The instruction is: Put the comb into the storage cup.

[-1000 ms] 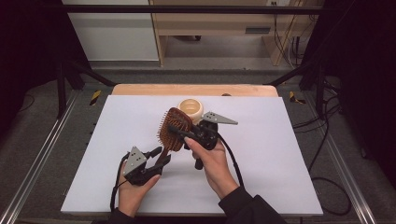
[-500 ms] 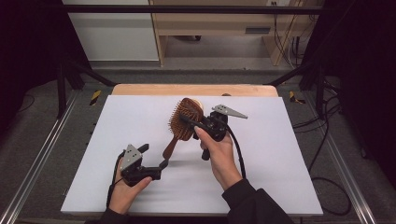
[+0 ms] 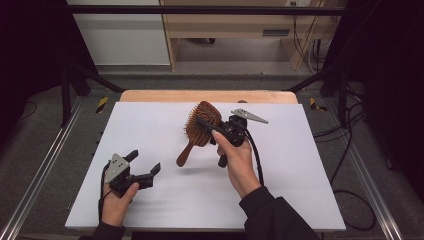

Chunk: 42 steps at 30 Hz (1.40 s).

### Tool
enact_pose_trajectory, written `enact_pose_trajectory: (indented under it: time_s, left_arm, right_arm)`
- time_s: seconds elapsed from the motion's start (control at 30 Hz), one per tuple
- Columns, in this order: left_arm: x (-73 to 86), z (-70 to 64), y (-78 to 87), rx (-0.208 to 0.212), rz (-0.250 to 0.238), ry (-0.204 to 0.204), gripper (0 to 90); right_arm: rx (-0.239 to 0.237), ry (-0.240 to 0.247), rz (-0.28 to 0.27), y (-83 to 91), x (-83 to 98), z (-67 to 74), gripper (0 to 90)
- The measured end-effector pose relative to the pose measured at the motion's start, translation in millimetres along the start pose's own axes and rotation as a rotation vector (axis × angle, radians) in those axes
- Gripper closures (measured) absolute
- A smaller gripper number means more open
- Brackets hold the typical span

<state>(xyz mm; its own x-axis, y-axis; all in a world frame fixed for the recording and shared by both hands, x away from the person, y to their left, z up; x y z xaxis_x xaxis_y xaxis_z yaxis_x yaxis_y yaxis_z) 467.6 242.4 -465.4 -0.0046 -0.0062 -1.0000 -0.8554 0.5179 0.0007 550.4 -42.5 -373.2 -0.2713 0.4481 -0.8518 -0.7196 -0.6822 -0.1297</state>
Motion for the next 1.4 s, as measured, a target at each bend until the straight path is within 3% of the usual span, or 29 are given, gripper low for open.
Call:
enact_pose_trajectory:
  time_s: [0.13,0.4,0.53,0.7,0.87,1.4]
  left_arm:
    - [-4.7,4.3,6.4,-0.027,-0.047,0.002,4.5]
    - [-4.6,7.1,10.4,-0.072,-0.058,-0.032,4.4]
    - [-7.6,11.3,15.0,-0.096,-0.086,-0.016,4.4]
    - [-5.3,15.9,15.6,-0.120,-0.083,-0.007,4.4]
    - [-3.8,16.7,15.4,-0.123,-0.077,0.002,4.4]
    - [-0.7,14.4,13.2,-0.105,-0.060,0.005,4.4]
  right_arm:
    - [0.006,-0.010,-0.005,0.1,-3.1,-4.0,51.0]
    - [0.014,-0.021,-0.020,-2.4,-11.5,-10.7,51.0]
    - [0.009,-0.035,-0.040,-4.0,-17.1,-13.3,51.0]
    - [-0.004,-0.021,-0.034,-5.0,-19.4,-11.2,50.9]
    - [0.001,-0.002,-0.023,-4.4,-18.8,-13.7,50.8]
    - [0.018,-0.007,-0.019,-10.3,-13.4,-13.6,50.7]
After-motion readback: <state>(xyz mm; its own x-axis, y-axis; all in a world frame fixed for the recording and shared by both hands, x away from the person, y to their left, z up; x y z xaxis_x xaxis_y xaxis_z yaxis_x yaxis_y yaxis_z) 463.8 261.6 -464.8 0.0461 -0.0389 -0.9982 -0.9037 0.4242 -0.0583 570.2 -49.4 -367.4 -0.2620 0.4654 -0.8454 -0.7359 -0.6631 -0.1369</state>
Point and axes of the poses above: each handheld gripper's, and its own axes: y roughly backward along the jaws, x roughly out of its underside, z roughly to its left, the point moved 4 cm from there along -y, roughly forward along the jaws, and after that the axes turned 14 degrees about -z, right-handed, at the moved point
